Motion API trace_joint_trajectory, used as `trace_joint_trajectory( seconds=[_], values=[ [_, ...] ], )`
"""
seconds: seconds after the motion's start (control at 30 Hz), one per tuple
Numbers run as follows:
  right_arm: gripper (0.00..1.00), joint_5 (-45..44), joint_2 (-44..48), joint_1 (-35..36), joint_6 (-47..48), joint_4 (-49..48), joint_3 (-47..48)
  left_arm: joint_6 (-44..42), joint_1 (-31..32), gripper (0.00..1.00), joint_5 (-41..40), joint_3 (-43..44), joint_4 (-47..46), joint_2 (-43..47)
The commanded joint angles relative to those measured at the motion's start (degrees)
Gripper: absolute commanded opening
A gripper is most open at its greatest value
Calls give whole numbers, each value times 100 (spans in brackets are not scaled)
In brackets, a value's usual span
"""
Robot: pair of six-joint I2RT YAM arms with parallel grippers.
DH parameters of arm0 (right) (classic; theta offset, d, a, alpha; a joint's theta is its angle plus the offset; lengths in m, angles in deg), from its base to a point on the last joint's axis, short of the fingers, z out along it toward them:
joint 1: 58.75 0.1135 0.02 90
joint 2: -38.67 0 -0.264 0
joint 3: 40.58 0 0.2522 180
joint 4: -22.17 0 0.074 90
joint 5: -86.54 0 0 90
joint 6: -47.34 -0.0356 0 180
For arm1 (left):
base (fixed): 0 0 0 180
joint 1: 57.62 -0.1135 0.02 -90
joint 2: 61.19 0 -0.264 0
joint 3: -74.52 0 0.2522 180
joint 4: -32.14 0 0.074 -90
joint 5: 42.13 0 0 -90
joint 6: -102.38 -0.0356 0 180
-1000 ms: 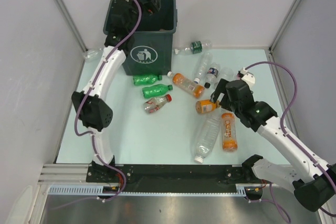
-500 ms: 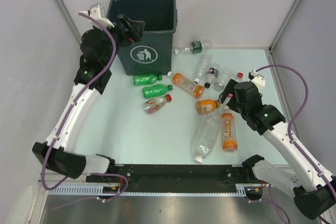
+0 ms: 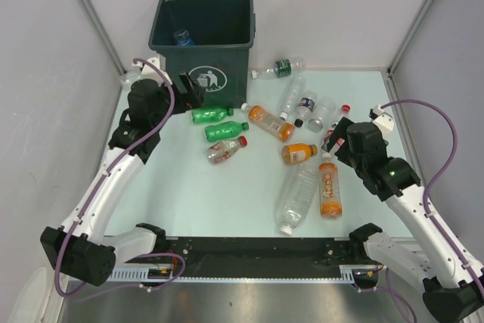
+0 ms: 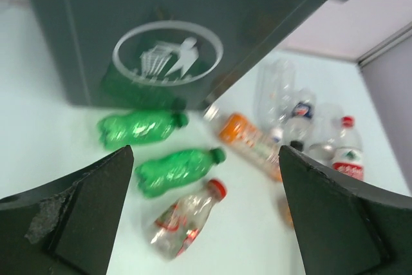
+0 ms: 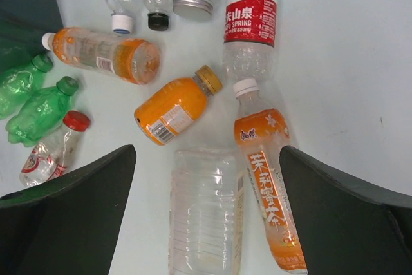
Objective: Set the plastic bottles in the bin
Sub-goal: Place the plastic bottle in the trash bin, then pick up the plastic bottle at the center of the board.
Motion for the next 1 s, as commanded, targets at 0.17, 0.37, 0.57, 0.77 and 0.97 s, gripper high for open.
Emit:
trace_joint_trajectory(
  seconds=[0.17,0.37,0.57,0.77,0.97],
  values=[
    [100,-159,-37,-106,-8,86,-60,-109,-392,100,485,-534,780,-380],
    [99,-54,-213,-150,1,-20,-113,-136,-287,100,995,-808,568,-661],
    [100,43,-231,-185,45,-81,-166,-136,144,100,793,-974,630,-1065],
    [100,122,-196,-221,62,-90,-201,-153,758,100,462,-931,691,-1619],
    [100,175,-169,-282,89,-99,-236,-408,1164,100,-217,-597,1078,-2349]
  ],
)
